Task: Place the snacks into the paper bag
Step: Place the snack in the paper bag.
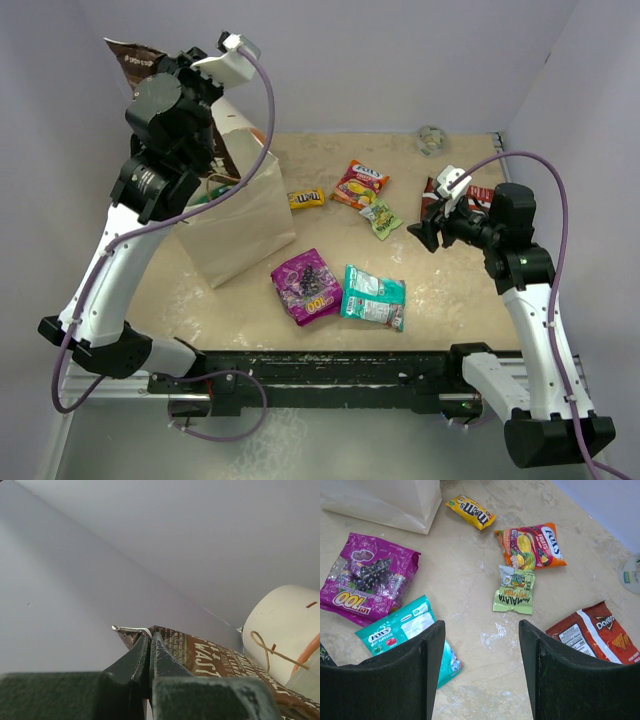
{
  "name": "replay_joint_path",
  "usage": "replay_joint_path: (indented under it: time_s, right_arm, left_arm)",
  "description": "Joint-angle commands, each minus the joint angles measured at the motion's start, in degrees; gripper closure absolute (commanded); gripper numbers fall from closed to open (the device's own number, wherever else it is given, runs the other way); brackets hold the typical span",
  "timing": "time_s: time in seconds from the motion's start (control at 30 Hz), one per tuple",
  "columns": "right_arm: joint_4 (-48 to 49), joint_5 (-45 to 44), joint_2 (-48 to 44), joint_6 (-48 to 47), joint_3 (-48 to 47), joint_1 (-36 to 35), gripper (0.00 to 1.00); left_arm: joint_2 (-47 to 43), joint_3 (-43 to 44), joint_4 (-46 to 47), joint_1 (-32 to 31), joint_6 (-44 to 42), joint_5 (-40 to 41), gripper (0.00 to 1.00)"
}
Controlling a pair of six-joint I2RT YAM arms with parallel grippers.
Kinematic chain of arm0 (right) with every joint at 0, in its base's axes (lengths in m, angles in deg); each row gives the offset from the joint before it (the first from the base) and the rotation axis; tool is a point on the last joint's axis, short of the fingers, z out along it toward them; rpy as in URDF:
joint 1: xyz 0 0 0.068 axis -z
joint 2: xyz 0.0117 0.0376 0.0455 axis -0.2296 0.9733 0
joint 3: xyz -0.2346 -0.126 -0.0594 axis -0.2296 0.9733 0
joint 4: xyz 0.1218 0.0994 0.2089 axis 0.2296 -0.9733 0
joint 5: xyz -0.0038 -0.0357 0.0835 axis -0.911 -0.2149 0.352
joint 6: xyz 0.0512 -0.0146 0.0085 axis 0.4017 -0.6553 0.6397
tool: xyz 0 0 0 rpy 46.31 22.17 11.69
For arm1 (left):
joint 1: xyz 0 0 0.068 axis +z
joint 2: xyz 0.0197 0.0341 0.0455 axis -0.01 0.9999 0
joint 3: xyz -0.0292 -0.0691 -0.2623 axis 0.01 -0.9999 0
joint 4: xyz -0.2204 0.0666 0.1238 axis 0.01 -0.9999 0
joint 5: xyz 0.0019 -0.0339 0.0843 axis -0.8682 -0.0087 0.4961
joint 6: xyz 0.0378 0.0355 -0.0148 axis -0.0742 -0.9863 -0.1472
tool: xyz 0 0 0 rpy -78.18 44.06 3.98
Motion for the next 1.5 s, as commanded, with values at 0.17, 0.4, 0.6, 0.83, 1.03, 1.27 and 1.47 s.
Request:
replay_joint_path:
  time_s: [0.17, 0.4, 0.6, 0.83, 1.03, 1.27, 1.47]
  right_arm:
    - [2.6, 2.5, 0.1, 0.6, -0.1, 0.5, 0.36]
    - [2.8, 2.7, 0.0, 0.7, 0.3, 0.7, 0.36]
    - [2.9, 2.8, 0.1, 0.7, 0.4, 0.8, 0.36]
    - [3.0, 2.9, -0.3, 0.7, 0.6, 0.8, 0.35]
    - [3.3, 3.2, -0.9, 0.7, 0.6, 0.8, 0.35]
    - [3.3, 3.9, -0.9, 0.5, 0.6, 0.8, 0.35]
    - [3.3, 4.1, -1.6, 0.5, 2.6, 0.8, 0.34]
  left_arm:
    - [-2.5, -3.0, 2.2, 0.0, 0.3, 3.2, 1.00]
    - [-2.0, -2.9, -3.6, -0.6, 5.3, 1.0, 1.00]
    - [-2.6, 3.1, -15.3, -0.8, 16.0, -10.6, 1.00]
    - [-5.1, 9.1, -25.8, -0.9, 20.0, -31.9, 1.00]
    - [-8.4, 5.8, -28.3, -0.8, 11.3, -36.2, 1.00]
    - [-8.4, 1.6, -31.8, -0.6, -0.8, -36.0, 1.00]
    - [-6.5, -0.8, -29.7, 3.9, -7.0, -37.5, 1.00]
